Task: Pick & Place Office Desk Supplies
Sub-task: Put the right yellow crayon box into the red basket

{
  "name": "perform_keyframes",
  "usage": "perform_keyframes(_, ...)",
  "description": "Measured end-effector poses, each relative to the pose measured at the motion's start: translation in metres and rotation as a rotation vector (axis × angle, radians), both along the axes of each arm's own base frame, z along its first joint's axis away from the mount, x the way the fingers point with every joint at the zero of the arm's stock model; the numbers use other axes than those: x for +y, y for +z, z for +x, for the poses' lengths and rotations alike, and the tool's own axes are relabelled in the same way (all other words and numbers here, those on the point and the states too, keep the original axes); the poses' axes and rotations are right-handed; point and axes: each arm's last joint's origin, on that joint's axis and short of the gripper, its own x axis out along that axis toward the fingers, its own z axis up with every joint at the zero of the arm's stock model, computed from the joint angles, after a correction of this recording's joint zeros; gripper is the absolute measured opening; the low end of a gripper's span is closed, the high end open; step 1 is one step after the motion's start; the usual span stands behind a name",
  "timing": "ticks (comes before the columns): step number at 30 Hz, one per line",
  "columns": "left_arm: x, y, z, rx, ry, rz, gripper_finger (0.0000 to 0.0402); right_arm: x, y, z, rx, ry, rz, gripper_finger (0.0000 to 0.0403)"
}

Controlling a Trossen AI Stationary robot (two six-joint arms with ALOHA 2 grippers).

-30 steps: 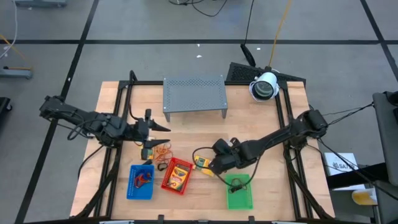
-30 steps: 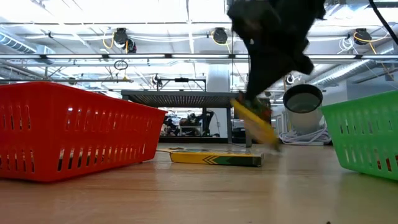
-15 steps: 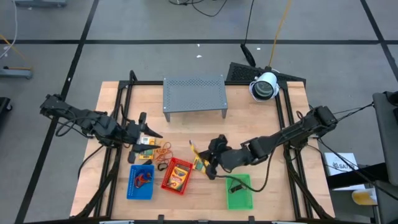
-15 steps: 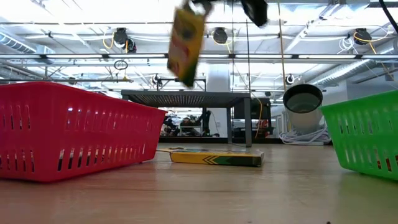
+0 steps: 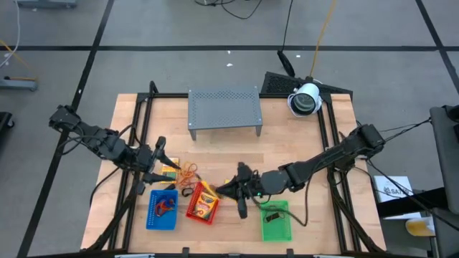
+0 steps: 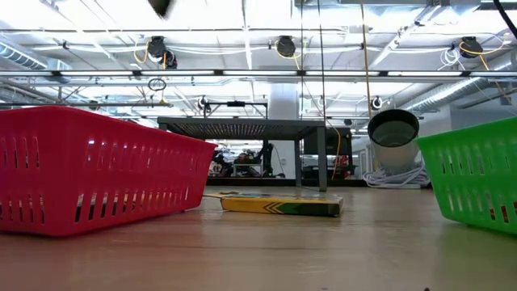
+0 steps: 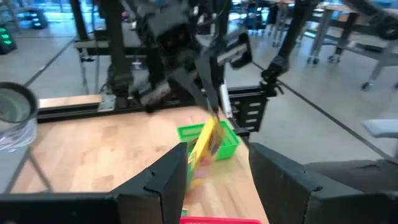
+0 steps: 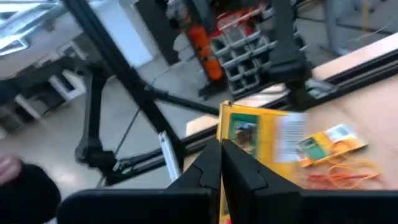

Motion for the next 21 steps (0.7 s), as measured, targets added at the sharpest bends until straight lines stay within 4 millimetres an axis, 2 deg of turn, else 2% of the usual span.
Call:
perform_keyframes(7, -0.005, 0.002, -0.003, -0.013, -0.059, -0.012, 0.0182, 0.017, -0.031, 0.027, -0.136, 0.182, 0.133, 0.0)
perform_keyframes(10, -0.006, 0.003, -0.003, -0.021, -0.063, -0.022, 0.0182, 0.02, -0.044, 0.034, -0.16, 0.202, 0.165, 0.0)
perform_keyframes(16, -0.006, 0.006, -0.003, -0.047, -0.067, -0.039, 0.0182, 0.025, -0.068, 0.042, -0.106, 0.195, 0.193, 0.0)
perform_keyframes(21, -0.006, 0.007, -0.003, -0.059, -0.067, -0.042, 0.0182, 0.024, -0.098, 0.05, -0.01, 0.152, 0.212, 0.0)
